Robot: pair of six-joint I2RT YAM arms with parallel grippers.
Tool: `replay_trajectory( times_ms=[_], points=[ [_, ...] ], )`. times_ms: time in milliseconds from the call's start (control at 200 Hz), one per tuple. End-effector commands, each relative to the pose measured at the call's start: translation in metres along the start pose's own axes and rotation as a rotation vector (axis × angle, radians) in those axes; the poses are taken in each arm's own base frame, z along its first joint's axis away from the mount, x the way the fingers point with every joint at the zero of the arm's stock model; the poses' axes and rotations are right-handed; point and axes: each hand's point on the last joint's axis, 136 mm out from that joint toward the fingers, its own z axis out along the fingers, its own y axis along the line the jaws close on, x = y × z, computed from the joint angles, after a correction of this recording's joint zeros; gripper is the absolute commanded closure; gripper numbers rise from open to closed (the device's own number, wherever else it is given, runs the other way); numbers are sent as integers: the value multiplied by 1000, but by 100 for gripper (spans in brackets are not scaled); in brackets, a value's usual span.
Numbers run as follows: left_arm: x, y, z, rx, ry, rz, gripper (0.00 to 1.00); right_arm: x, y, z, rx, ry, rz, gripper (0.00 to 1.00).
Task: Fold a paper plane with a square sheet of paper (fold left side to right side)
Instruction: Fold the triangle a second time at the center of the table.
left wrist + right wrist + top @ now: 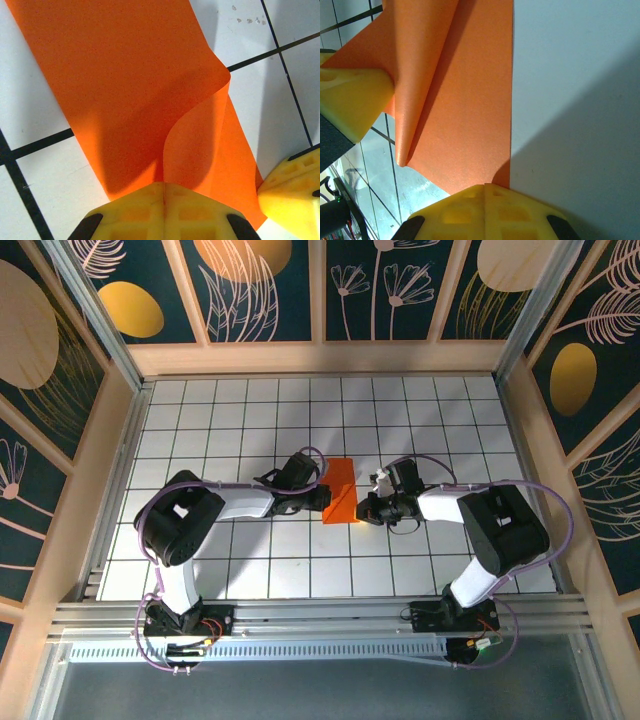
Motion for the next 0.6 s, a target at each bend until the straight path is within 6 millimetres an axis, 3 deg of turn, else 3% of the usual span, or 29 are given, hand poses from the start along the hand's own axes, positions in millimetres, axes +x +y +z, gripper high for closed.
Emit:
replay_trajectory(
  times_ms=[0,596],
  points=[
    [-6,5,3,-18,-2,14,100,10,-21,6,85,34,20,100],
    [-2,11,8,-39,5,11,100,11,-22,5,91,35,19,100]
  ],
)
